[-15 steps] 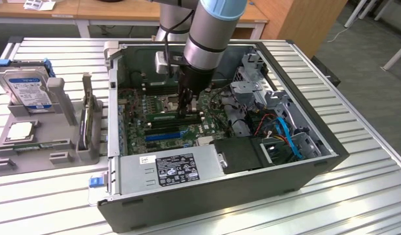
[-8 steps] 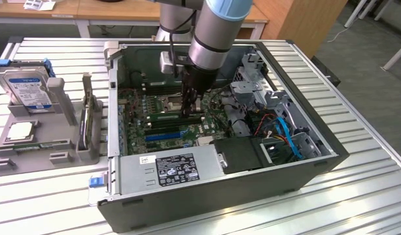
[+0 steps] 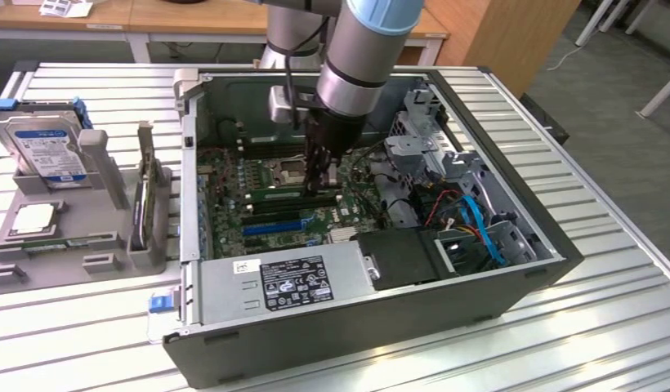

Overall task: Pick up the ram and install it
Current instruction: 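Insert the ram into the slot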

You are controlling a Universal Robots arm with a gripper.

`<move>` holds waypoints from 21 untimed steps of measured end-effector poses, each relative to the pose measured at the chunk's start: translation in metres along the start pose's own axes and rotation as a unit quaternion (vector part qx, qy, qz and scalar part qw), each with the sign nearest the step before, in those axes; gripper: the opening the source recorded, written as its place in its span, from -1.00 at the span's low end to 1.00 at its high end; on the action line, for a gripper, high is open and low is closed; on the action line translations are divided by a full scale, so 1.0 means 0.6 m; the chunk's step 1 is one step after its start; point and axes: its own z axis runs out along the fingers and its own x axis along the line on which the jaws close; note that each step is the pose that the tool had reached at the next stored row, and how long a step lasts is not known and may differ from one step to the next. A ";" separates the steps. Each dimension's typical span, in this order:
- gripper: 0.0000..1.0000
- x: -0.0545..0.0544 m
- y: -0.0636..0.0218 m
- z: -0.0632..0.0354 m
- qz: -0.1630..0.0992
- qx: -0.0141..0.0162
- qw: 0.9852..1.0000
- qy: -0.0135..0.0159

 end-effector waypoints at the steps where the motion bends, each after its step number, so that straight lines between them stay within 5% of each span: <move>1: -0.72 0.000 -0.001 0.000 0.000 0.000 1.000 0.000; 21: -0.72 0.000 -0.006 0.001 -0.001 0.001 1.000 0.000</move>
